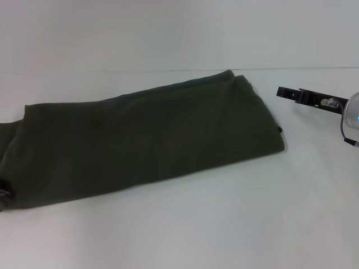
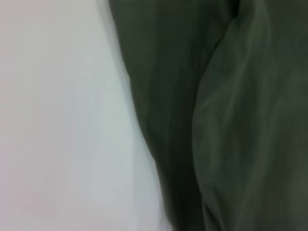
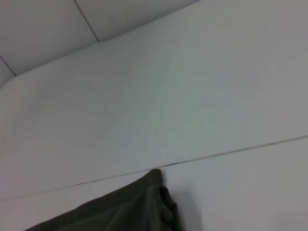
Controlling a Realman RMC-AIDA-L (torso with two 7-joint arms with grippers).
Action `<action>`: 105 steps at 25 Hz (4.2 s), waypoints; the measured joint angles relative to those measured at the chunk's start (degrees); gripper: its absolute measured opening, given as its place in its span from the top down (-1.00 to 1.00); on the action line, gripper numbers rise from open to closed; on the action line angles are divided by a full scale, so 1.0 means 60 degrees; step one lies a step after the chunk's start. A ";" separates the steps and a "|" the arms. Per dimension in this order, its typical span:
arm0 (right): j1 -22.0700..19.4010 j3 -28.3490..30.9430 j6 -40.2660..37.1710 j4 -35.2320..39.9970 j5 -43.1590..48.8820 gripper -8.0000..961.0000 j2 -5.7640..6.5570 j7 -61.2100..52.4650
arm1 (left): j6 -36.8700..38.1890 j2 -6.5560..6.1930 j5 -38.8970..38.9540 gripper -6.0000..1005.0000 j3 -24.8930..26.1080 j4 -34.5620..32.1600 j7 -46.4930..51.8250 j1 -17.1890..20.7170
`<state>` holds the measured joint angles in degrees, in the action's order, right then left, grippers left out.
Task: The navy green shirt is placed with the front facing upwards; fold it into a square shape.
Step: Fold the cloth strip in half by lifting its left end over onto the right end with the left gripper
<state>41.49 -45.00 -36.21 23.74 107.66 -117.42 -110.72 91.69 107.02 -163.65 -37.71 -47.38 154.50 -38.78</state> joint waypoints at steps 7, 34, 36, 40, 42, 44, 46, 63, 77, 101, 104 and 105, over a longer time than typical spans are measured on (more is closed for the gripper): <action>-0.0001 0.0000 0.0000 0.0009 0.0000 -0.61 0.0000 0.0008 | -0.0306 0.0064 0.0000 -0.43 -0.0045 0.0016 0.0185 0.0023; 0.0029 0.0000 -0.0001 0.0013 0.0000 -0.61 -0.0005 -0.0002 | -0.0487 0.0059 0.0000 -0.53 -0.0366 0.0515 0.0222 -0.0052; 0.0029 0.0000 -0.0001 0.0013 0.0000 -0.61 -0.0007 0.0002 | -0.0451 0.0049 0.0000 -0.53 -0.0367 0.0515 0.0222 -0.0064; 0.0028 0.0000 -0.0001 0.0013 0.0000 -0.61 -0.0011 0.0008 | -0.0450 0.0060 0.0000 -0.55 -0.0374 0.0515 0.0222 -0.0066; 0.0028 0.0000 -0.0001 0.0013 0.0000 -0.61 -0.0014 0.0009 | -0.0437 0.0068 0.0000 -0.56 -0.0379 0.0522 0.0222 -0.0067; 0.0028 0.0000 -0.0001 0.0013 0.0000 -0.61 -0.0014 0.0010 | -0.0397 0.0063 0.0001 -0.56 -0.0381 0.0526 0.0245 -0.0068; 0.0019 0.0000 0.0000 0.0013 0.0000 -0.61 -0.0014 0.0009 | -0.0289 0.0024 0.0001 -0.57 -0.0323 0.0522 0.0312 -0.0045; -0.0041 0.0034 0.0002 0.0013 0.0000 -0.61 0.0030 0.0011 | 0.1133 -0.0097 0.0122 -0.63 0.3013 0.0473 0.0398 0.0445; -0.0151 0.0073 0.0000 0.0160 -0.0058 -0.61 0.0027 -0.0039 | 0.0914 -0.0010 0.1219 -0.68 0.4233 0.1076 0.0335 0.1521; -0.0301 0.0073 0.0000 0.0218 -0.0074 -0.61 0.0015 -0.0048 | -0.0133 0.0092 0.1800 -0.68 0.4574 0.1408 0.0217 0.1776; -0.0313 0.0072 -0.0001 0.0218 -0.0074 -0.61 0.0015 -0.0049 | -0.0241 0.0092 0.1823 -0.68 0.4572 0.1495 0.0220 0.1721; -0.0315 0.0073 -0.0001 0.0218 -0.0073 -0.61 0.0015 -0.0050 | -0.0275 0.0092 0.1828 -0.68 0.4570 0.1511 0.0225 0.1709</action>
<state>39.60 -44.56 -36.21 25.05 107.22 -117.33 -111.03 90.04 107.57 -152.68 -10.28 -38.32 155.85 -28.52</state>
